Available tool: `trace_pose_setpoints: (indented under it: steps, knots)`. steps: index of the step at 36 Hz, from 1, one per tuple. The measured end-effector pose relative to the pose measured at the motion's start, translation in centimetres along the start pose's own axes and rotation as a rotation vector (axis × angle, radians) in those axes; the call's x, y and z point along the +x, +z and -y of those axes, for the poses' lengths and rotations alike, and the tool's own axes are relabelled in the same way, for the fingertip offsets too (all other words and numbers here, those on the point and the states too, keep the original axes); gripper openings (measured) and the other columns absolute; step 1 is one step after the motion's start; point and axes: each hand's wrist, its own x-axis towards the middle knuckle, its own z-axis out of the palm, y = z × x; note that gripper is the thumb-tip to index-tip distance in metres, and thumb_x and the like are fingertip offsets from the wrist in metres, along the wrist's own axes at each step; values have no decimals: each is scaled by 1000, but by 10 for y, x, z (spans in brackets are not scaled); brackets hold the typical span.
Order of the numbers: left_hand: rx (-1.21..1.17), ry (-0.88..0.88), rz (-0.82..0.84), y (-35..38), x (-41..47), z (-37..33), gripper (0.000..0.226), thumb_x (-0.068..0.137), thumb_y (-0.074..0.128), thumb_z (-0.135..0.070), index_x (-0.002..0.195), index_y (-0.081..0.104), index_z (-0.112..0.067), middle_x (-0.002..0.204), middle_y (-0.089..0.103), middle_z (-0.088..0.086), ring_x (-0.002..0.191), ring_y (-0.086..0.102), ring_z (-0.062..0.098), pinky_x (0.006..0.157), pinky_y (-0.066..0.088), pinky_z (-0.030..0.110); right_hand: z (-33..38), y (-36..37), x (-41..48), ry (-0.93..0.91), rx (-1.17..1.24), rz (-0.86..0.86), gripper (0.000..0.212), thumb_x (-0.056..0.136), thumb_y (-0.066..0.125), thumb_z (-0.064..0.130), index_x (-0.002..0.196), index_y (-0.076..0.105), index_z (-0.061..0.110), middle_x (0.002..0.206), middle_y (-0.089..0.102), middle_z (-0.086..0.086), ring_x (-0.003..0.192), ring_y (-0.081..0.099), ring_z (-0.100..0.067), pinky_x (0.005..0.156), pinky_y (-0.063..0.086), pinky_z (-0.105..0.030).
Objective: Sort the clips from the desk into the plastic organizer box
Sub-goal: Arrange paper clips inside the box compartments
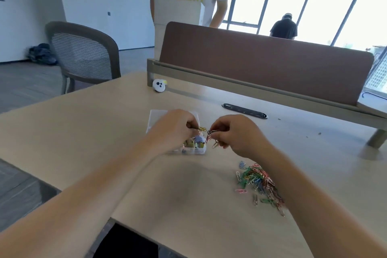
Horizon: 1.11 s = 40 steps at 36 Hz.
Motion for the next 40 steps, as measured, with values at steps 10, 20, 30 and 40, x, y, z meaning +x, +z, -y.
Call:
trace_pose_setpoints:
  steps: [10, 20, 30, 40]
  knots:
    - [73, -119, -31, -35, 10, 60, 4, 87, 66, -22, 88, 69, -19, 69, 63, -10, 62, 63, 8, 60, 48, 23, 46, 41, 57, -87, 33, 43, 5, 87, 70, 21, 92, 70, 22, 77, 69, 6, 65, 65, -11, 65, 55, -27]
    - [73, -169, -20, -36, 24, 98, 5, 86, 66, -22, 87, 70, -18, 69, 63, -9, 67, 64, 11, 68, 53, 31, 56, 72, 90, -105, 58, 114, 5, 88, 69, 21, 92, 70, 22, 73, 67, 10, 63, 67, -11, 66, 56, -28]
    - [15, -187, 18, -24, 26, 116, 8, 85, 66, -23, 86, 70, -17, 74, 67, -4, 67, 67, 11, 73, 56, 39, 51, 88, 104, -96, 70, 155, 7, 87, 70, 23, 94, 71, 22, 77, 68, 9, 65, 66, -10, 63, 55, -24]
    - [-21, -201, 11, -25, 23, 121, 7, 86, 66, -20, 86, 73, -17, 74, 69, -4, 68, 68, 12, 73, 56, 38, 54, 90, 105, -124, 86, 162, 4, 86, 70, 19, 87, 70, 23, 73, 70, 4, 66, 69, -20, 66, 59, -32]
